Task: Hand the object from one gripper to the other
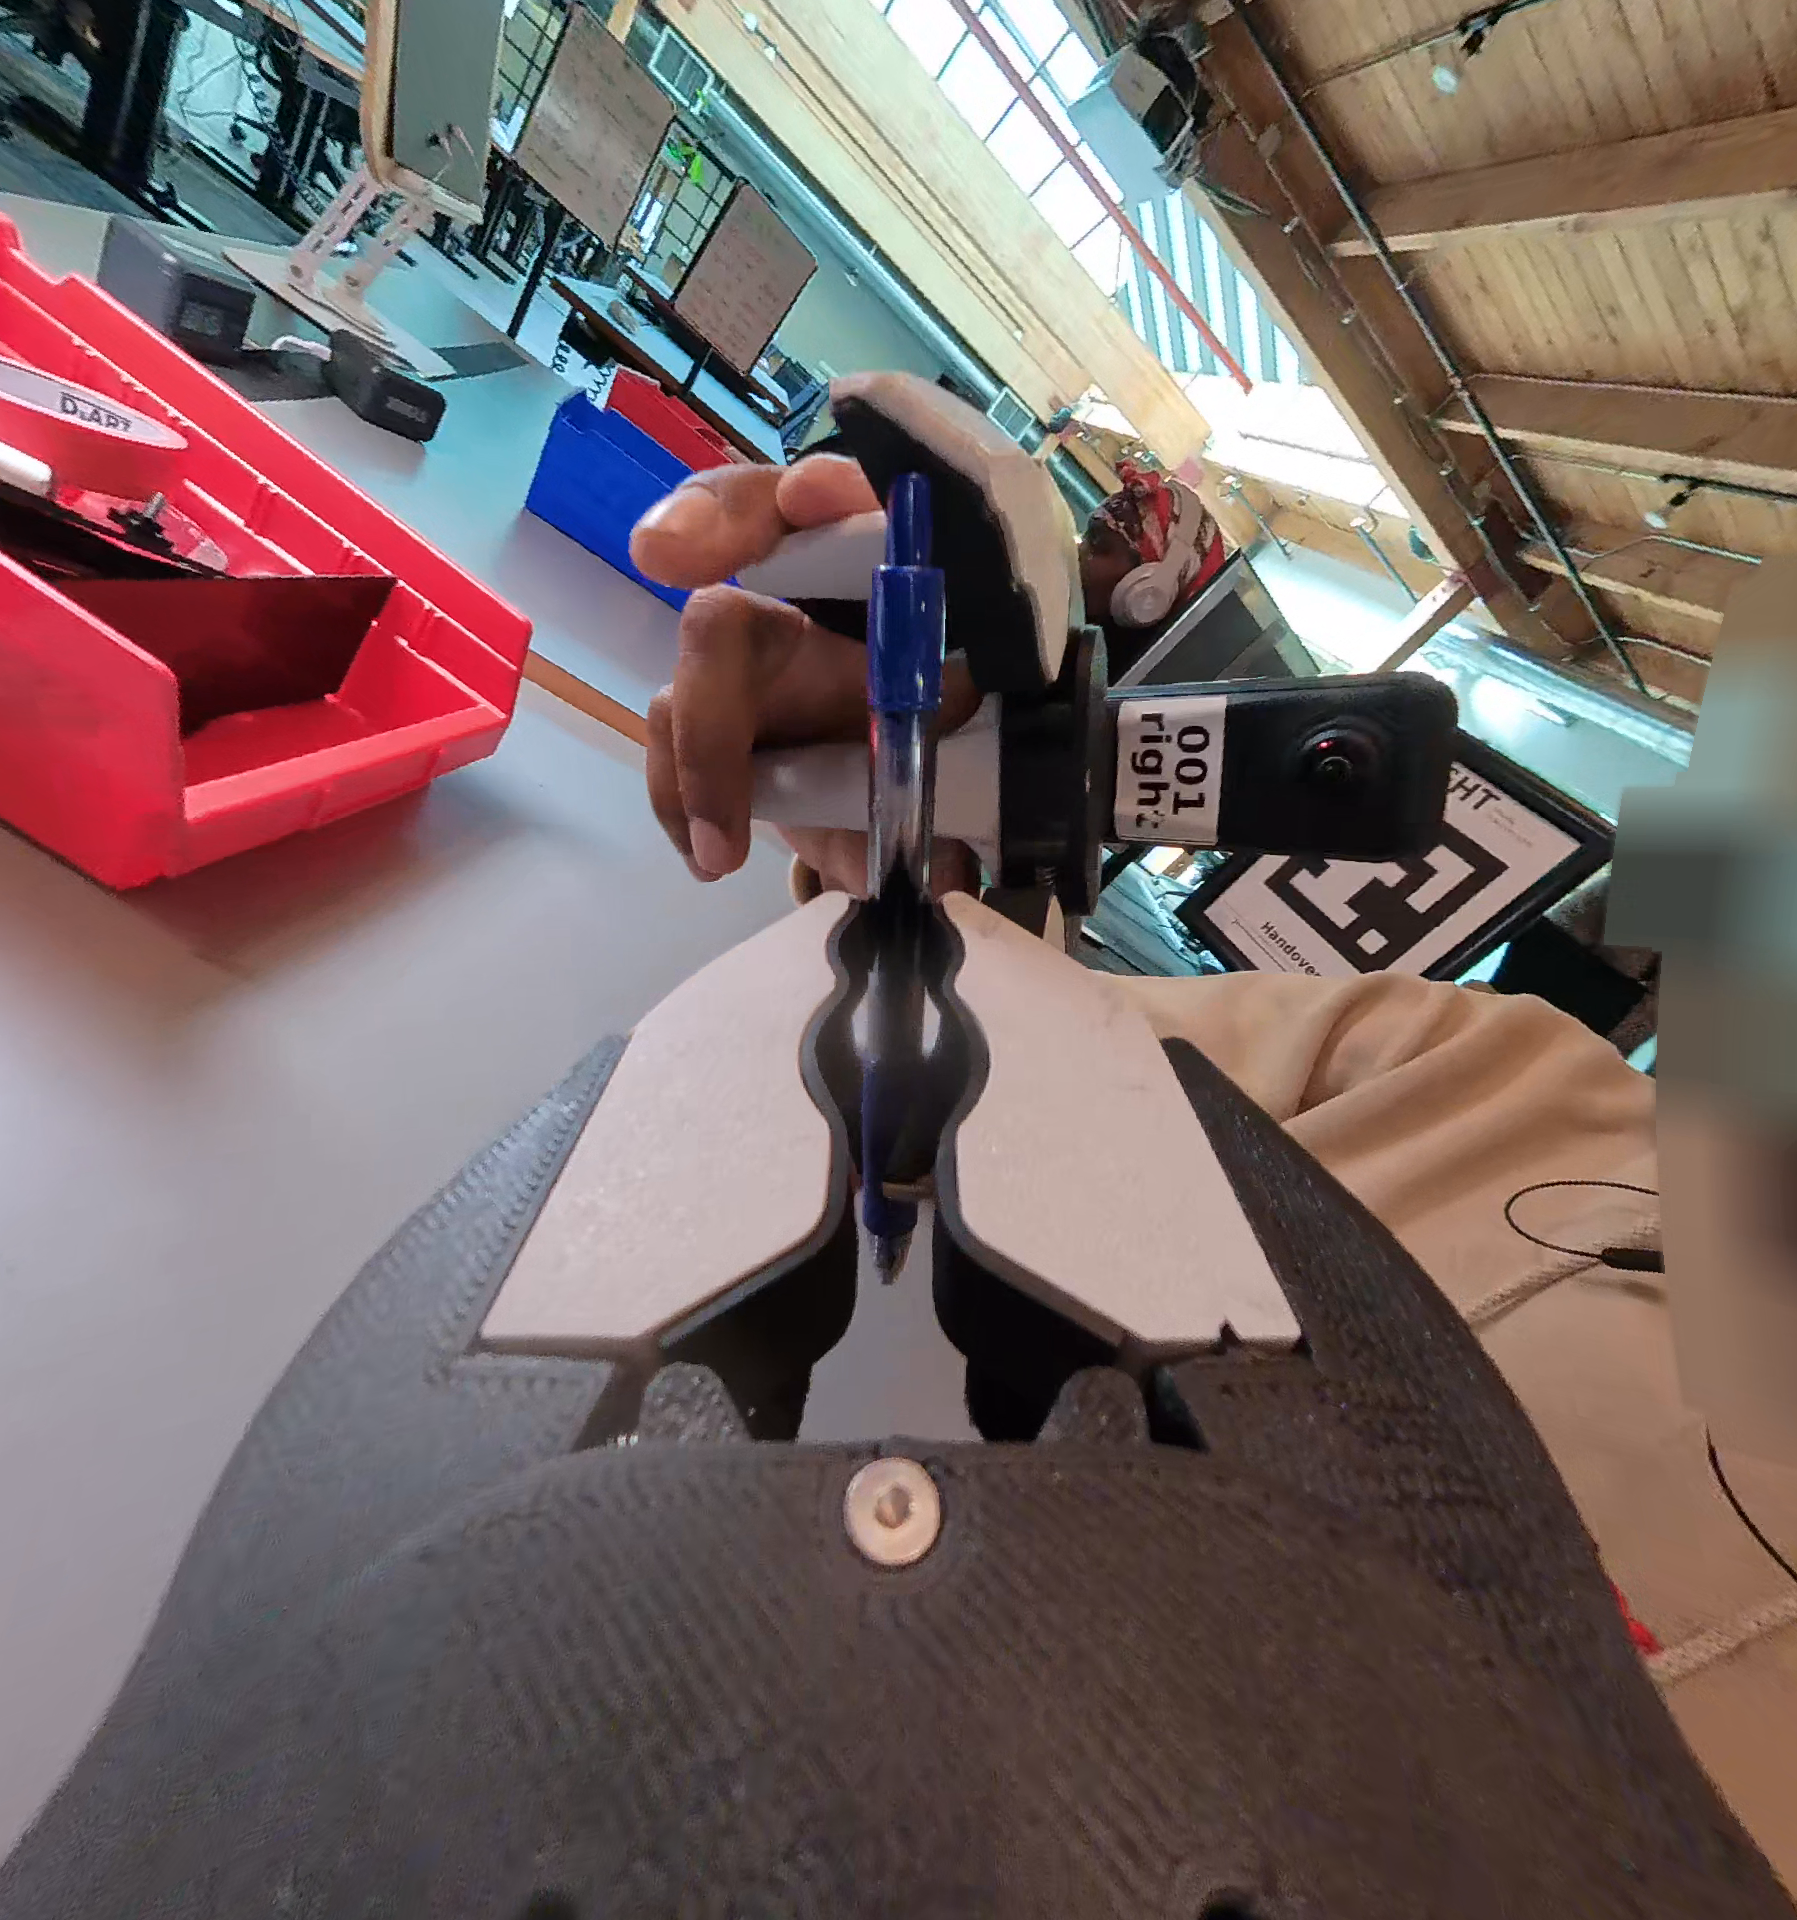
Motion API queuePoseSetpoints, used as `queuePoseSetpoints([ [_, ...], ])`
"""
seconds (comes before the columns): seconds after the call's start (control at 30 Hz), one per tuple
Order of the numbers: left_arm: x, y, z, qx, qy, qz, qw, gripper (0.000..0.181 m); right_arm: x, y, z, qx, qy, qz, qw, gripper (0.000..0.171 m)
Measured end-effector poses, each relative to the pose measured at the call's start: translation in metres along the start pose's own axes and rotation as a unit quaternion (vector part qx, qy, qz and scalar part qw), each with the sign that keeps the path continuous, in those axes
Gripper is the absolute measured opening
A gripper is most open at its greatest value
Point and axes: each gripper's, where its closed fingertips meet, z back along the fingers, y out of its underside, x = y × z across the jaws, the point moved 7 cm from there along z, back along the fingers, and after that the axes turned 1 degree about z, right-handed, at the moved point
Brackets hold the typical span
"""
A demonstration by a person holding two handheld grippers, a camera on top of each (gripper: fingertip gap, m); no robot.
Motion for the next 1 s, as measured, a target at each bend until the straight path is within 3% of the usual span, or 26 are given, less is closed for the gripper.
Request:
queuePoseSetpoints([
  [0.17, 0.004, -0.006, 0.011, -0.027, -0.008, -0.009, 1.0, 0.01, -0.005, -0.003, 0.003, -0.008, 0.002, -0.006, 1.0, 0.095],
  [0.3, 0.004, -0.017, 0.029, -0.065, -0.034, -0.05, 0.996, 0.01, -0.025, 0.0, 0.012, -0.064, -0.007, -0.164, 0.984, 0.074],
  [0.4, 0.002, -0.015, 0.029, -0.039, -0.075, -0.136, 0.987, 0.01, -0.031, 0.008, 0.011, -0.091, -0.061, -0.307, 0.945, 0.056],
  [0.5, -0.005, -0.01, 0.02, -0.019, -0.074, -0.182, 0.98, 0.011, -0.027, 0.012, 0.007, -0.109, -0.115, -0.384, 0.91, 0.04],
  [0.67, -0.008, -0.004, 0.012, 0.002, -0.077, -0.212, 0.974, 0.011, -0.026, 0.011, 0.006, -0.127, -0.132, -0.41, 0.893, 0.021],
  [1.0, -0.005, -0.005, 0.012, -0.006, -0.082, -0.208, 0.975, 0.011, -0.03, 0.012, 0.01, -0.127, -0.147, -0.427, 0.883, 0.009],
])
